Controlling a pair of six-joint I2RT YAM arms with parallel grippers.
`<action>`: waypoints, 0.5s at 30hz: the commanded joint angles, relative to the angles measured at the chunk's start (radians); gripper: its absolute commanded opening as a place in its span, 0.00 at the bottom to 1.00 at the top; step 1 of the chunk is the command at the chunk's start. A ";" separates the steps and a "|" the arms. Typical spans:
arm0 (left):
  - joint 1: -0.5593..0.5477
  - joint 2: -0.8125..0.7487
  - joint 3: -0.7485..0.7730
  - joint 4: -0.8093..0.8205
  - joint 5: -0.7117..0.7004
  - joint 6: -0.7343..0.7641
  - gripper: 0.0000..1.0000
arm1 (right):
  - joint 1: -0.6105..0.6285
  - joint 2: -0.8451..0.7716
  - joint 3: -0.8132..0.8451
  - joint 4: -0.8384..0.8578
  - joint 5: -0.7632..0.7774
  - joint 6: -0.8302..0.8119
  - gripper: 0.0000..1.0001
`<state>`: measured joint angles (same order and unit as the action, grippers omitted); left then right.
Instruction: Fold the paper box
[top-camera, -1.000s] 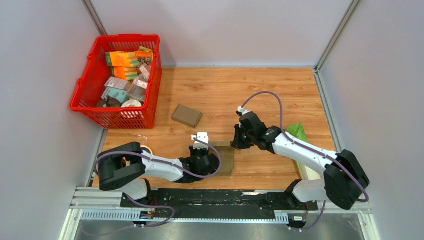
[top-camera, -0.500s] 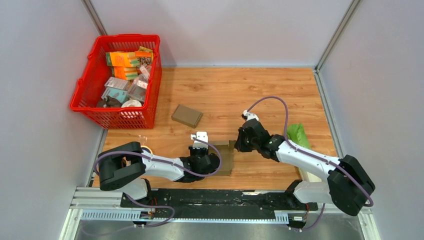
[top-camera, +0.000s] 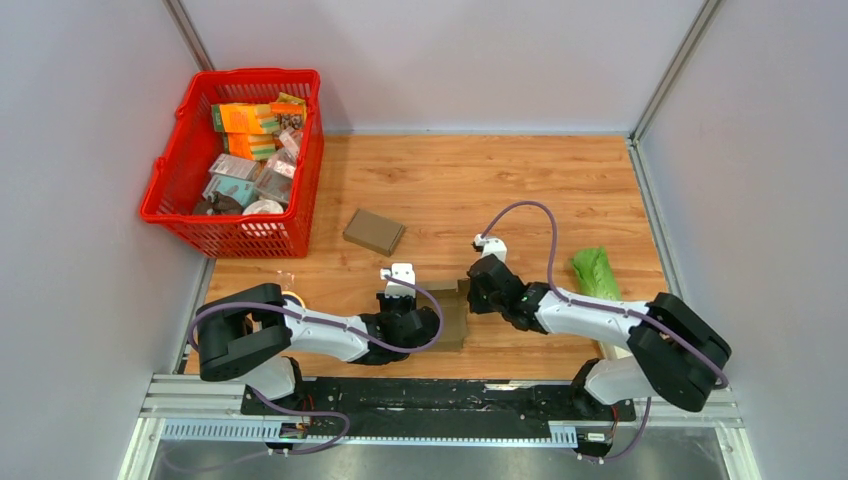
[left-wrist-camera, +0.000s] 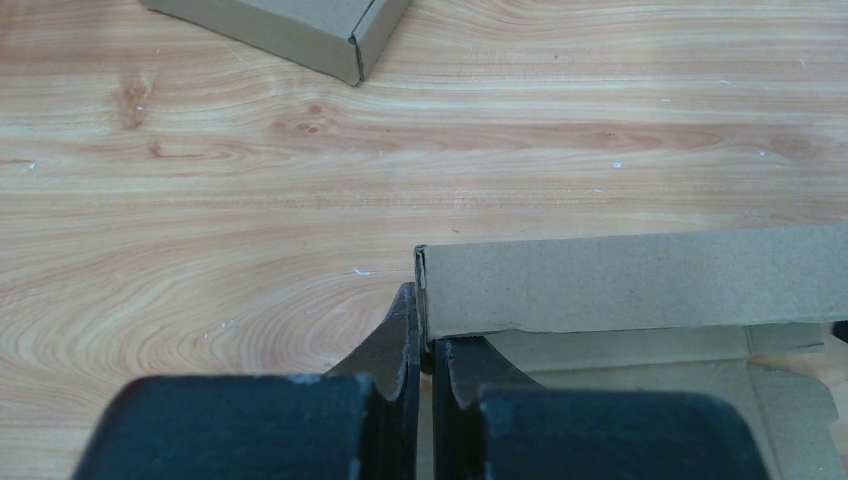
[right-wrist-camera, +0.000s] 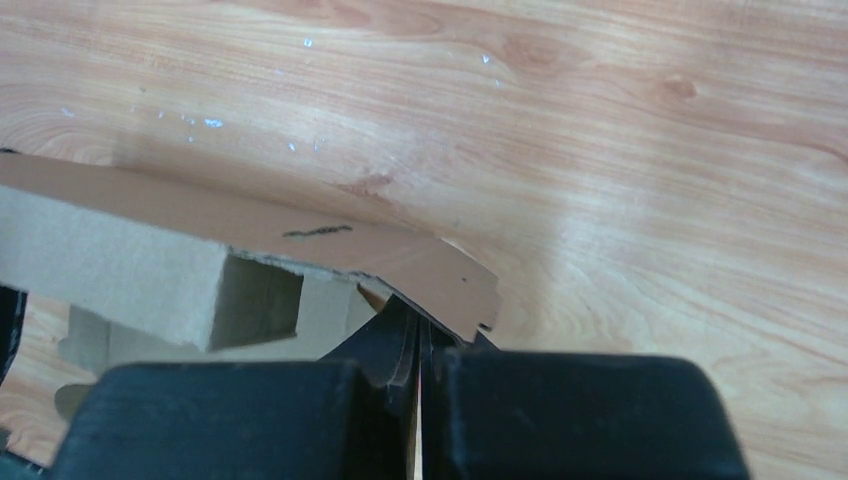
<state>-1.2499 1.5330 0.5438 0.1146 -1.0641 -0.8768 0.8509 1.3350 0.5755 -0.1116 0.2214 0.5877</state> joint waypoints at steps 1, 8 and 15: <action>-0.005 0.021 0.004 -0.062 0.050 -0.017 0.00 | 0.028 0.070 0.026 0.138 0.110 -0.008 0.00; -0.011 0.027 0.019 -0.067 0.052 -0.008 0.00 | 0.117 0.121 0.093 0.191 0.056 0.040 0.00; -0.019 0.047 0.035 -0.072 0.055 -0.014 0.00 | 0.152 0.185 0.101 0.199 0.044 0.120 0.00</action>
<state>-1.2514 1.5467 0.5560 0.0799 -1.0946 -0.8829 0.9779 1.4605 0.6281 -0.0185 0.2974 0.6502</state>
